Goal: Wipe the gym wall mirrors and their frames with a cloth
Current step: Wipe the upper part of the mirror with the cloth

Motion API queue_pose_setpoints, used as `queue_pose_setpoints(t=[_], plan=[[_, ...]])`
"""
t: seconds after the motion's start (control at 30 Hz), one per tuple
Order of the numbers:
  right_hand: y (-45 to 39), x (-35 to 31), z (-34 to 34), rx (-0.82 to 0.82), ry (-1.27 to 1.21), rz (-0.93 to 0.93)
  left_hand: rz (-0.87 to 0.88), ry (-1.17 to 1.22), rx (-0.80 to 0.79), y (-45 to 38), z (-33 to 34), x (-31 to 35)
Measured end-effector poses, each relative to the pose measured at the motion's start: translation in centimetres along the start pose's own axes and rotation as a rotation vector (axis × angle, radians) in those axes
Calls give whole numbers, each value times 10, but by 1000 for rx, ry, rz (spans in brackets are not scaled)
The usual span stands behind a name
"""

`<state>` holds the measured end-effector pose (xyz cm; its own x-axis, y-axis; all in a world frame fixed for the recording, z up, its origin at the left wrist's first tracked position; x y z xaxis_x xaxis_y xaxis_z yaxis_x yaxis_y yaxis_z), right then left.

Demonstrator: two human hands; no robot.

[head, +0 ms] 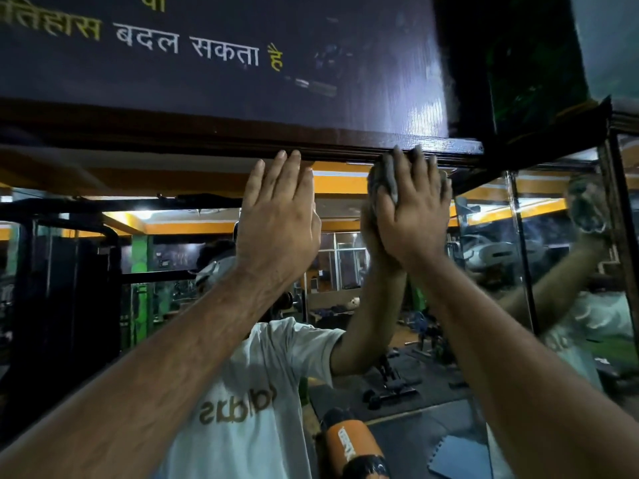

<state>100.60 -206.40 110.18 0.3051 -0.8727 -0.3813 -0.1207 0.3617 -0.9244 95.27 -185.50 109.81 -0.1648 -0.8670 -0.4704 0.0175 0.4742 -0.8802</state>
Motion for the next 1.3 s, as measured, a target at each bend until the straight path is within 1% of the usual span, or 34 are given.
queue_pose_setpoints(t=[0.03,0.07,0.1,0.17,0.23,0.27,0.3,0.33,0.4,0.43,0.47,0.5,0.57,0.6,0.63,0.67,0.7,0.73,0.77,0.8,0.83,0.87,0.93,0.97,1.0,1.03,1.07,1.13,1.17,1.2,1.23,1.3], plan=[[-1,-10,0,-9,-20,116,-10,0,3,0,-2,-2],[4,-25,2,-20,-23,156,-15,7,12,0,-3,-5],[14,-40,4,-21,-17,105,-16,15,25,-1,-4,-7],[37,-62,6,-9,-23,-139,-6,27,43,0,-5,-11],[49,-58,6,-36,-31,-327,6,54,55,5,-5,-15],[48,-48,5,-43,-18,-357,18,76,57,10,-5,-17],[43,-38,4,-31,-1,-329,31,97,59,16,-6,-20],[36,-29,3,-16,10,-242,39,112,63,21,-7,-23],[26,-24,1,-10,-8,25,57,115,64,31,-9,-26],[26,-32,3,-6,-3,118,70,112,57,33,-9,-26],[30,-43,4,-5,8,127,81,108,45,34,-8,-26],[38,-55,6,-7,21,42,87,103,33,35,-6,-25],[61,-63,9,-29,31,-261,96,91,1,36,-1,-25],[71,-56,9,-34,37,-373,103,78,-18,37,1,-25],[75,-43,8,-29,49,-411,112,58,-30,39,4,-25],[73,-30,8,-14,50,-369,122,39,-34,40,6,-26],[69,-19,7,10,40,-242,130,25,-35,42,8,-26],[66,-15,6,16,23,-66,133,16,-36,43,8,-25],[65,-18,6,5,10,100,133,6,-37,44,9,-24],[66,-28,8,-16,6,215,134,-4,-39,45,9,-24],[73,-40,8,-37,10,232,135,-9,-43,44,8,-23],[84,-51,7,-48,14,144,129,-7,-49,44,8,-23],[109,-52,7,-57,26,-195,115,12,-55,45,6,-22],[117,-43,7,-60,41,-320,115,17,-50,45,6,-22],[116,-29,7,-59,64,-379,119,23,-44,45,6,-21],[111,-18,7,-47,70,-363,123,29,-47,44,7,-20],[107,-13,8,-28,43,-256,121,33,-55,45,6,-20],[104,-26,10,22,-25,80,94,35,-32,45,7,-21],[105,-40,12,21,-56,205,88,33,-26,46,6,-21],[109,-50,12,7,-69,231,91,37,-24,46,5,-20],[114,-56,13,0,-63,154,97,43,-22,46,4,-20],[122,-50,10,-36,-62,-127,116,46,-25,45,4,-20]])
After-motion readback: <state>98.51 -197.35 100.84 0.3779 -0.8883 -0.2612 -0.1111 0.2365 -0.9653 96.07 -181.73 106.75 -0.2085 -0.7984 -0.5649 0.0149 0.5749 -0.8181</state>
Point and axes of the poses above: each hand's wrist, its own y-axis away from the middle knuckle, its own z-axis out of the palm, x = y × z, the point moved 1 cm from there along -y, towards the middle knuckle, and after that the axes turned 11 degrees about z, right-handed, at the moved point
